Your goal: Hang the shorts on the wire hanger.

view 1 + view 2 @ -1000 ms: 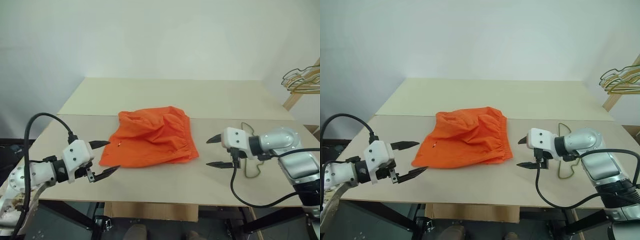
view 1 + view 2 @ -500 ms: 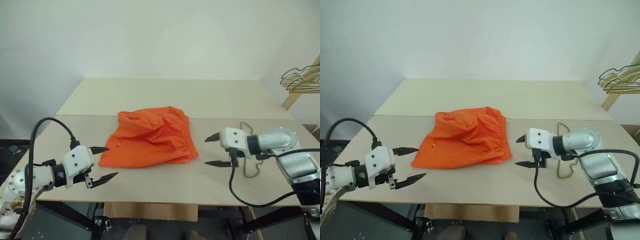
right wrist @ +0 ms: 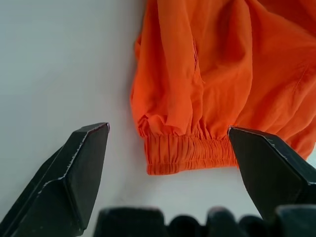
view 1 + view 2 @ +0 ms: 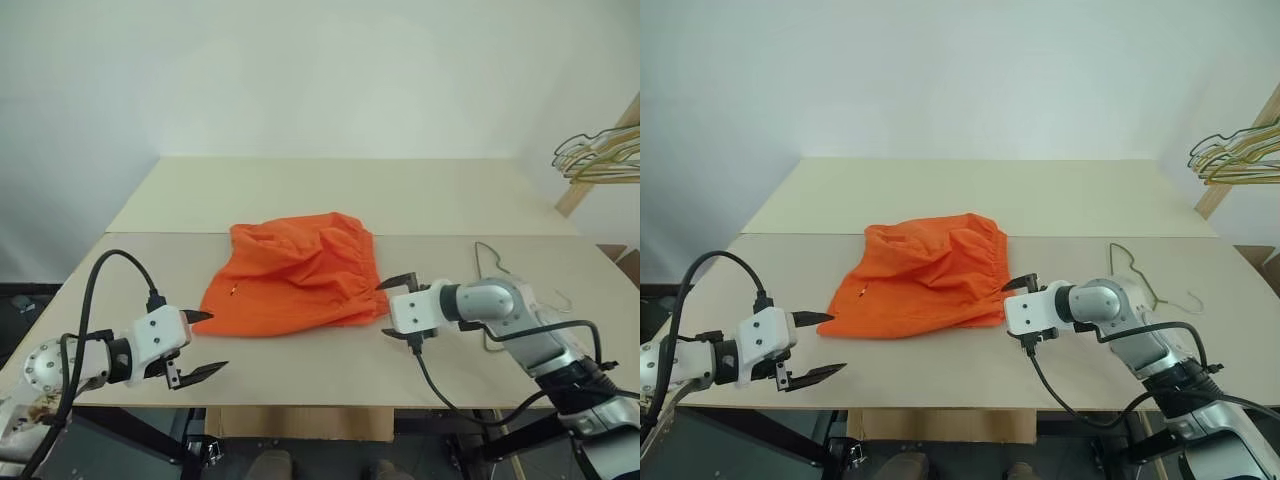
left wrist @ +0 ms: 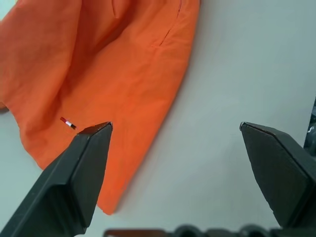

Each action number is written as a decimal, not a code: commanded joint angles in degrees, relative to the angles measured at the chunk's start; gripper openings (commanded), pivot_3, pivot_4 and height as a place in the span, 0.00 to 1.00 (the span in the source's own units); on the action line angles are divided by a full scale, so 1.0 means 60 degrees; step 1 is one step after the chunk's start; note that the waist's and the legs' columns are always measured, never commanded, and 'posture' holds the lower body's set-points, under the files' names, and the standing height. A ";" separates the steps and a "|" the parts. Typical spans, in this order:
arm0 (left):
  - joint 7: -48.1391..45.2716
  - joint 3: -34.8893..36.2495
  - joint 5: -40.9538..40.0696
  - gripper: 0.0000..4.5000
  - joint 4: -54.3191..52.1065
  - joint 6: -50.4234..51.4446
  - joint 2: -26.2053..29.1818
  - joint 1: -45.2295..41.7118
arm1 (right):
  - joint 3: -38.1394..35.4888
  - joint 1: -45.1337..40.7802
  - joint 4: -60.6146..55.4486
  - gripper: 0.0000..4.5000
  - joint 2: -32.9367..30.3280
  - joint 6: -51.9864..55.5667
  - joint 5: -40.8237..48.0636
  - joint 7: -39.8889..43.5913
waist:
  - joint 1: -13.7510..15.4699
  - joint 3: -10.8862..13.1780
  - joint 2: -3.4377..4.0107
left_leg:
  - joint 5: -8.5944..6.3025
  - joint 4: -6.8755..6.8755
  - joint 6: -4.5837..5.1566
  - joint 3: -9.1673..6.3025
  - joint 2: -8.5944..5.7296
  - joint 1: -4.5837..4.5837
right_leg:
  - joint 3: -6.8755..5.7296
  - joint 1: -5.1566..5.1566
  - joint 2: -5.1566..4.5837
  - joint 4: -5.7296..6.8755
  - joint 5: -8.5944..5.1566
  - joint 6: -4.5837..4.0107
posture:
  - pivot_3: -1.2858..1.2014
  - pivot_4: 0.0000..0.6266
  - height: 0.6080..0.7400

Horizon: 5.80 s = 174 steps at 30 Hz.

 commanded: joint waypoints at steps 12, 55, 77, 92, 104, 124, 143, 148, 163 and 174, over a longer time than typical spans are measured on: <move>0.0180 0.0028 0.0256 1.00 0.0012 -0.0225 -0.0043 0.0180 | 0.0310 -0.0642 0.1714 0.21 0.0805 -0.1240 -0.0742 -0.0718 | -0.0174 -0.0001 -0.0002 | 0.0000 -0.0006 0.0001 -0.0006 0.0001 0.0014 | 0.0001 0.0010 0.0001 0.0013 -0.0003 -0.0005 | 0.61 0.00 1.00; 0.0175 -0.1284 0.2295 0.00 0.3139 -0.2934 0.0731 -0.1613 | -0.0452 0.0572 -0.1455 0.00 0.0254 0.0385 0.1399 0.1117 | -0.0304 -0.0003 -0.0005 | -0.0011 -0.0014 0.0016 0.0006 0.0002 0.0053 | 0.0039 -0.0010 0.0005 0.0109 -0.0046 -0.0022 | 0.58 0.00 1.00; 0.9022 -0.0416 0.4033 0.00 0.8622 -0.2640 -0.1894 -1.3351 | -0.2632 -0.8679 0.8176 0.00 0.2092 -0.1623 0.0592 -0.8546 | -0.0462 -0.0028 -0.0061 | 0.0124 -0.0146 -0.0296 -0.0019 -0.0035 -0.0188 | 0.0004 -0.0379 -0.0030 0.0235 0.0001 -0.0063 | 0.57 0.00 1.00; 0.3771 -0.0699 0.3533 0.00 0.2831 -0.3520 0.0394 -0.2912 | 0.0031 -0.2692 0.5202 0.00 0.0847 -0.3798 -0.0812 -0.4444 | -0.1034 -0.0079 -0.0058 | 0.0023 -0.0052 -0.0115 0.0054 -0.0004 0.0015 | -0.0034 -0.0124 -0.0031 0.0143 -0.0007 -0.0062 | 0.57 0.00 1.00; 0.0603 0.0453 0.2787 0.00 -0.0249 -0.2133 0.2023 0.0962 | 0.0586 -0.1457 0.4161 0.00 -0.0361 -0.5638 0.0184 -0.1235 | -0.0994 -0.0079 -0.0062 | -0.0003 -0.0110 -0.0051 0.0098 0.0009 0.0206 | 0.0009 0.0024 -0.0028 0.0131 -0.0046 -0.0069 | 0.57 0.00 1.00; -0.1727 0.1912 0.2884 0.00 -0.2900 0.0778 0.2221 0.3456 | 0.0312 -0.0170 0.0916 0.00 -0.1634 -0.2996 0.1137 0.1983 | -0.0952 -0.0071 -0.0077 | -0.0025 -0.0112 -0.0016 0.0187 0.0017 0.0266 | 0.0068 0.0037 -0.0024 0.0141 -0.0101 -0.0068 | 0.58 0.00 1.00; -0.2922 0.4549 0.1220 0.99 -0.1739 -0.0138 0.1359 0.2991 | -0.1746 -0.0614 0.0751 1.00 -0.2027 0.3622 0.3469 0.2577 | -0.0848 -0.0050 -0.0110 | -0.0029 -0.0114 -0.0009 0.0217 0.0030 0.0272 | 0.0073 0.0019 -0.0028 0.0143 -0.0158 -0.0085 | 0.58 0.00 1.00; -0.2257 0.4262 -0.0470 0.99 -0.0946 -0.0133 0.0485 0.1202 | -0.2655 -0.1540 0.1692 1.00 -0.0738 0.6111 0.3765 0.0895 | -0.0812 -0.0051 -0.0109 | -0.0030 -0.0118 -0.0010 0.0214 0.0040 0.0271 | 0.0070 0.0014 -0.0006 0.0150 -0.0133 -0.0051 | 0.57 0.00 1.00; -0.1417 0.2344 -0.5508 0.99 -0.2005 0.1392 -0.1584 -0.1111 | -0.4506 -0.2811 0.4225 1.00 0.2546 1.1181 0.3588 -0.5177 | -0.0772 -0.0065 -0.0128 | -0.0043 -0.0127 -0.0029 0.0189 0.0001 0.0182 | 0.0079 -0.0028 -0.0031 0.0125 -0.0070 -0.0050 | 0.56 0.00 1.00; -0.1270 0.2250 -0.5425 0.99 -0.1935 0.1567 -0.1193 -0.0977 | -0.4149 -0.2622 0.5051 1.00 0.2510 1.1090 0.3794 -0.5009 | -0.1152 -0.0064 -0.0128 | -0.0041 -0.0127 -0.0028 0.0185 0.0005 0.0238 | 0.0089 0.0018 -0.0010 0.0130 -0.0076 -0.0046 | 0.57 0.00 1.00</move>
